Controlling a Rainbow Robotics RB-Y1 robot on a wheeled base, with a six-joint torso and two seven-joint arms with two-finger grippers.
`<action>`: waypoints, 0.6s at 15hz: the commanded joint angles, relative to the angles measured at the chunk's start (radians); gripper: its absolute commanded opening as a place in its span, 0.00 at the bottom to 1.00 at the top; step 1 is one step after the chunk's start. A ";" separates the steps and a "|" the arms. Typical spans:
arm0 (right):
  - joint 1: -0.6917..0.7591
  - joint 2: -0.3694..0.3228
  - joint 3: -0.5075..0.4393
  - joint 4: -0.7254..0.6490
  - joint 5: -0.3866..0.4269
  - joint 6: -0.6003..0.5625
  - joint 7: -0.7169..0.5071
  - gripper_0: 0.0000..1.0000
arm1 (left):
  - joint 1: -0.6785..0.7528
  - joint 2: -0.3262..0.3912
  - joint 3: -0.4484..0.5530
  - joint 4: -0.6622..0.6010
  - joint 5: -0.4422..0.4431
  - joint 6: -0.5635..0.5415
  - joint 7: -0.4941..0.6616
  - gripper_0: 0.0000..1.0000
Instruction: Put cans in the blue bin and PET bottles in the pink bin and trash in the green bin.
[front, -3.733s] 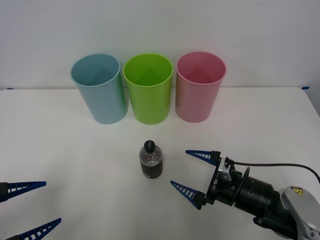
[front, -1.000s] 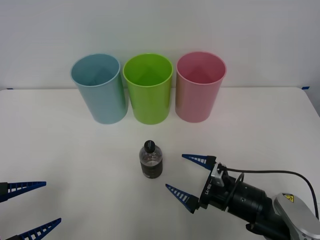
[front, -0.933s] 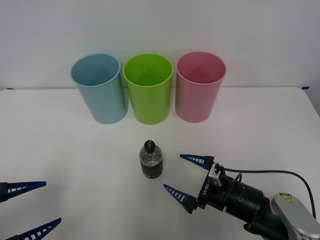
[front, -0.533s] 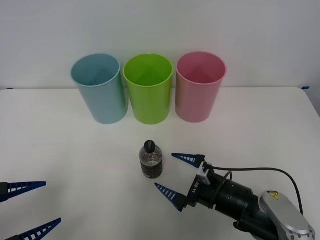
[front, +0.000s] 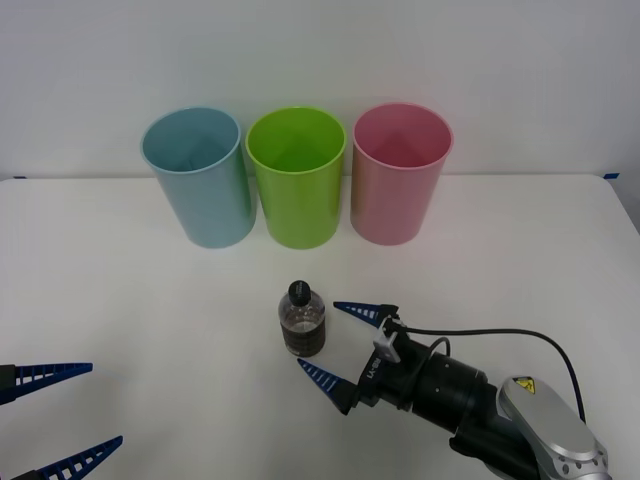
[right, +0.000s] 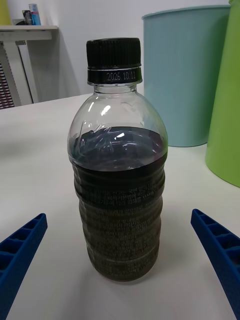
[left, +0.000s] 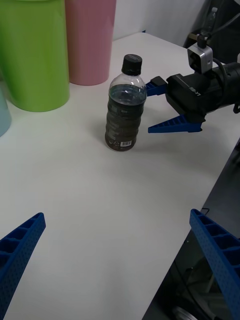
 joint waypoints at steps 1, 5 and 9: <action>-0.007 0.015 0.015 0.000 0.001 0.031 0.003 1.00 | 0.000 0.000 0.000 0.000 0.000 0.000 0.000 1.00; -0.045 0.054 0.021 0.066 -0.001 0.041 0.018 1.00 | 0.000 0.000 0.000 0.000 0.000 0.000 0.000 1.00; -0.059 0.063 0.020 0.091 -0.006 0.041 0.032 1.00 | 0.000 0.000 0.000 0.000 0.000 0.000 0.000 1.00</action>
